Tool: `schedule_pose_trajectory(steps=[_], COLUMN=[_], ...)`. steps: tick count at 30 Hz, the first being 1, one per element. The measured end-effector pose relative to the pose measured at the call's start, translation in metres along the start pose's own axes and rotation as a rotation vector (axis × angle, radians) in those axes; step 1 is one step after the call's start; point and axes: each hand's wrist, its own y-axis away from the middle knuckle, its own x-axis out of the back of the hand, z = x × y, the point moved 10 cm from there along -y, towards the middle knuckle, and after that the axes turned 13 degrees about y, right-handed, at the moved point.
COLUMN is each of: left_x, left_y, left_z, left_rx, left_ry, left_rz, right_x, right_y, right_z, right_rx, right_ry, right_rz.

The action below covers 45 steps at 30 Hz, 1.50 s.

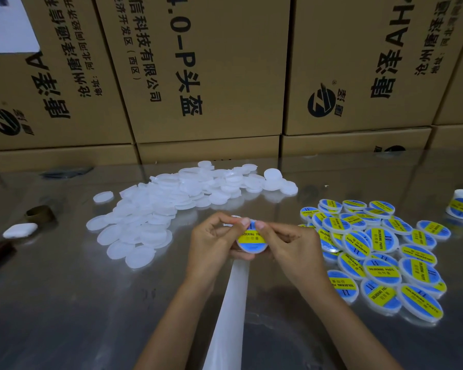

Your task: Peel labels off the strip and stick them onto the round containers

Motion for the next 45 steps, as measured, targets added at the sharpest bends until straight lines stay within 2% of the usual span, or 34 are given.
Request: schedule_pose_trajectory(steps=[4, 8, 11, 14, 17, 21, 24, 35, 39, 43, 45], left_x=[-0.008, -0.013, -0.008, 0.002, 0.011, 0.009, 0.009, -0.014, -0.007, 0.003, 0.003], left_y=[-0.001, -0.001, -0.002, -0.003, -0.003, -0.002, -0.002, -0.004, -0.005, -0.007, -0.007], left_z=[-0.011, -0.016, -0.011, -0.008, -0.005, -0.003, 0.001, -0.001, -0.001, -0.002, -0.004], left_rx=[0.072, 0.110, 0.055, 0.028, -0.002, -0.027, -0.043, -0.057, -0.049, -0.034, -0.011], left_ry=[-0.043, -0.042, -0.065, -0.018, 0.011, -0.002, -0.009, -0.074, -0.017, 0.029, 0.061], left_rz=[-0.068, -0.135, -0.078, 0.019, 0.092, 0.098, 0.095, -0.142, -0.080, -0.013, -0.010], right_x=[0.009, 0.007, 0.001, -0.015, -0.032, -0.034, -0.024, -0.016, -0.025, -0.040, -0.041], right_y=[-0.001, -0.002, -0.003, 0.003, 0.010, 0.010, 0.004, 0.000, 0.003, 0.009, 0.011], right_z=[0.006, 0.011, 0.013, 0.007, 0.006, 0.010, 0.022, 0.033, 0.037, 0.038, 0.038], right_rx=[-0.009, -0.030, -0.050, -0.056, -0.059, -0.100, -0.177, -0.255, -0.292, -0.311, -0.332], right_ry=[0.131, 0.129, 0.047, -0.088, -0.075, -0.116, -0.020, -0.128, -0.020, 0.002, -0.019], right_rz=[0.066, 0.062, 0.017, -0.116, -0.202, -0.198, -0.137, -0.080, -0.174, -0.348, -0.376])
